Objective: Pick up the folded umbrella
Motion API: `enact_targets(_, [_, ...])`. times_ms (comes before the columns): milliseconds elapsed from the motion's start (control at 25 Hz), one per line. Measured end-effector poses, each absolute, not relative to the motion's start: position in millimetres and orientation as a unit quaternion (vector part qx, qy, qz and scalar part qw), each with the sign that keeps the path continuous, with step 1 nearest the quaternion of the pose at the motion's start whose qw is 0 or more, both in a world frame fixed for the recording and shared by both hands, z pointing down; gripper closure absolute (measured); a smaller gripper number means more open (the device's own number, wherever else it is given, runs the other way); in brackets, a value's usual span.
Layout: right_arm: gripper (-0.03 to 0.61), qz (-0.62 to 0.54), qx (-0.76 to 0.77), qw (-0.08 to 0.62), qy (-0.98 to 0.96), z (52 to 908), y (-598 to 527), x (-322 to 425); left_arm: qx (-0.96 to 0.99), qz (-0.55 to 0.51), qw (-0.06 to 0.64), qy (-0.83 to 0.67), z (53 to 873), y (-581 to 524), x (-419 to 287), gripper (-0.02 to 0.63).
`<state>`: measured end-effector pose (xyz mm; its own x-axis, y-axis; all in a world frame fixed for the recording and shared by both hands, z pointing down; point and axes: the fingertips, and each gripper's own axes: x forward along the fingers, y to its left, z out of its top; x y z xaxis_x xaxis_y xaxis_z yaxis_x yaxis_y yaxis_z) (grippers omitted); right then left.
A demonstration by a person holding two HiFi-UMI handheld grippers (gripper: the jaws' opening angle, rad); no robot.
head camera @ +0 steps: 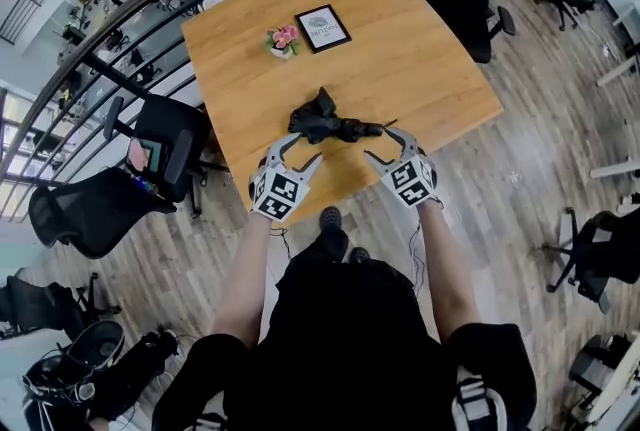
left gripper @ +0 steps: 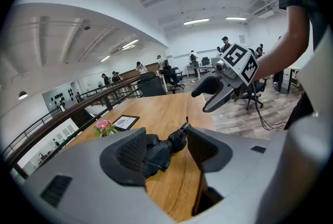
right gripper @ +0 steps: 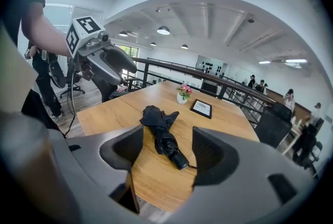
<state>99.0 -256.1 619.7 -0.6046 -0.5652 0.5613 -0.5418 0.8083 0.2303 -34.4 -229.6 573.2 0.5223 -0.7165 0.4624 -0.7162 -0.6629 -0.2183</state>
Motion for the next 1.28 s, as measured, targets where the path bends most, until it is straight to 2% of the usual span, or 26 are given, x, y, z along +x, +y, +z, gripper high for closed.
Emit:
enact_targets(760, [0.264,0.030,0.352,0.361,-0.863,657.6,-293.1,83.8,-0.904,-0.260,-0.030,0.339,617.3,-287.6,-57.8,0.367])
enact_targets(1280, [0.259,0.038,0.317,0.392,-0.863,683.9,-305.7,66.3,-0.908,-0.276,-0.042,0.313,641.1,-307.7,-56.7,0.360])
